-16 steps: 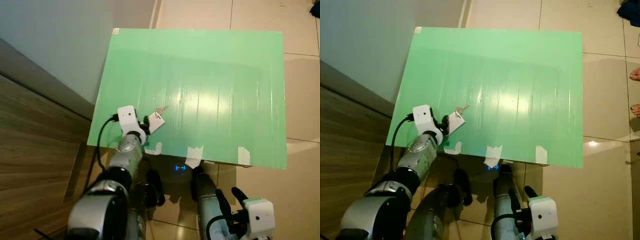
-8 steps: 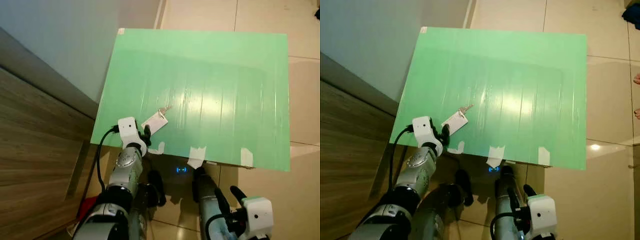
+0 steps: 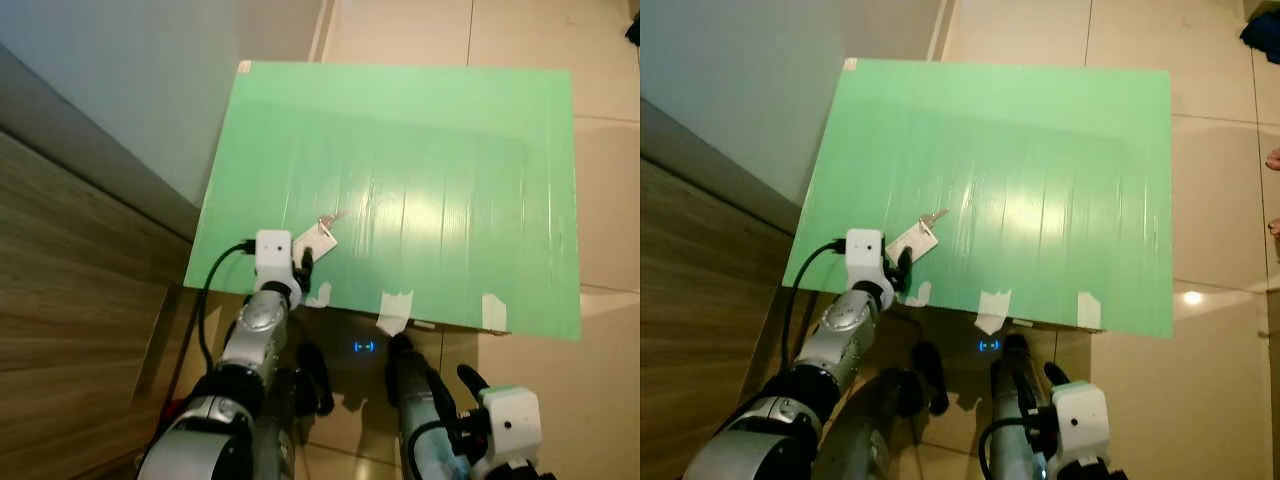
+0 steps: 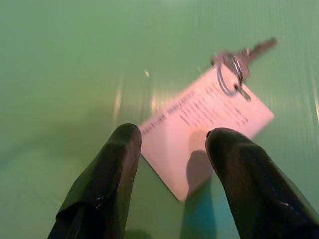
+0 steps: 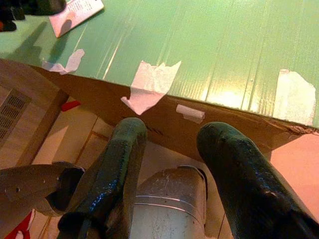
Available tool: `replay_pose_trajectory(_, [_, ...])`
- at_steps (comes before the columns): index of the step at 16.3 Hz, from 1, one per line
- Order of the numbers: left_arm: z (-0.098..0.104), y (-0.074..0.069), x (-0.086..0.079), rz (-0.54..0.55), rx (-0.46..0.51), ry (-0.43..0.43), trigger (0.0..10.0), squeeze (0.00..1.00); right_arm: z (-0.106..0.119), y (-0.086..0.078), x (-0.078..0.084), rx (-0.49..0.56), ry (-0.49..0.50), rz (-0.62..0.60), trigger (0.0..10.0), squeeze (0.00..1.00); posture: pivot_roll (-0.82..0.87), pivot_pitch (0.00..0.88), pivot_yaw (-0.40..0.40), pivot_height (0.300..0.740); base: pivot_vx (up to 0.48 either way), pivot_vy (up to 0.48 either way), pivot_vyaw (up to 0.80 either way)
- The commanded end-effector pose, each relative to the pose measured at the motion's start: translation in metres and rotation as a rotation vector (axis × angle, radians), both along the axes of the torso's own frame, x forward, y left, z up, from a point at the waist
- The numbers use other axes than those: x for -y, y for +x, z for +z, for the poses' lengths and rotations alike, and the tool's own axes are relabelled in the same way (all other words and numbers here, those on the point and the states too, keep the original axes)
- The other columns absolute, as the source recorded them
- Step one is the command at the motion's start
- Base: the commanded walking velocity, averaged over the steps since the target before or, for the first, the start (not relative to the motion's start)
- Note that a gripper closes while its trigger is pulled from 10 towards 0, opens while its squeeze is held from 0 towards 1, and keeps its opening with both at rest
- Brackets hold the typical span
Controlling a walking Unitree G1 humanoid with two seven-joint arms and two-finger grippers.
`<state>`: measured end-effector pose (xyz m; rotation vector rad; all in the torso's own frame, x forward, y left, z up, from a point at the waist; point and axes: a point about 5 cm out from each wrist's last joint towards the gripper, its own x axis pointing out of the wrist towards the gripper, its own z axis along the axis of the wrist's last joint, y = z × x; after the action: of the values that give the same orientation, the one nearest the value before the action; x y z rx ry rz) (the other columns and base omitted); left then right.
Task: Hang keys on a hook
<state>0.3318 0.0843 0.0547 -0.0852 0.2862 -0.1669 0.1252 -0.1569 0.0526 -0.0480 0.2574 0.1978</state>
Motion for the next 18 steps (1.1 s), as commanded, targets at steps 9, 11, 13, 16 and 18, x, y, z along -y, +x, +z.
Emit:
replay_pose_trajectory(9, [-0.013, -0.02, 0.036, -0.063, -0.035, -0.123, 10.0, 0.0, -0.013, -0.007, -0.004, -0.037, 0.001, 0.001, 10.0, 0.0, -0.45, 0.342, 0.177, 0.727, 0.0, 0.0, 0.0])
replay_pose_trajectory(11, [-0.01, -0.014, 0.026, -0.033, -0.019, -0.119, 10.0, 0.0, -0.014, -0.007, -0.004, -0.036, 0.001, 0.003, 10.0, 0.0, -0.45, 0.338, 0.174, 0.727, 0.0, 0.0, 0.0])
replay_pose_trajectory(13, [-0.009, -0.004, 0.012, -0.038, -0.029, -0.021, 10.0, 0.0, -0.017, -0.006, -0.003, -0.04, -0.001, 0.005, 10.0, 0.0, -0.44, 0.339, 0.17, 0.727, 0.0, 0.0, 0.0])
replay_pose_trajectory(16, [-0.003, 0.007, 0.005, -0.039, -0.065, 0.04, 10.0, 0.0, -0.02, -0.006, -0.005, -0.041, 0.0, 0.008, 10.0, 0.0, -0.45, 0.345, 0.176, 0.727, 0.0, 0.0, 0.0])
replay_pose_trajectory(18, [-0.003, 0.008, 0.011, -0.053, -0.085, 0.033, 10.0, 0.0, -0.019, -0.006, -0.007, -0.036, 0.003, 0.005, 10.0, 0.0, -0.45, 0.35, 0.183, 0.727, 0.0, 0.0, 0.0])
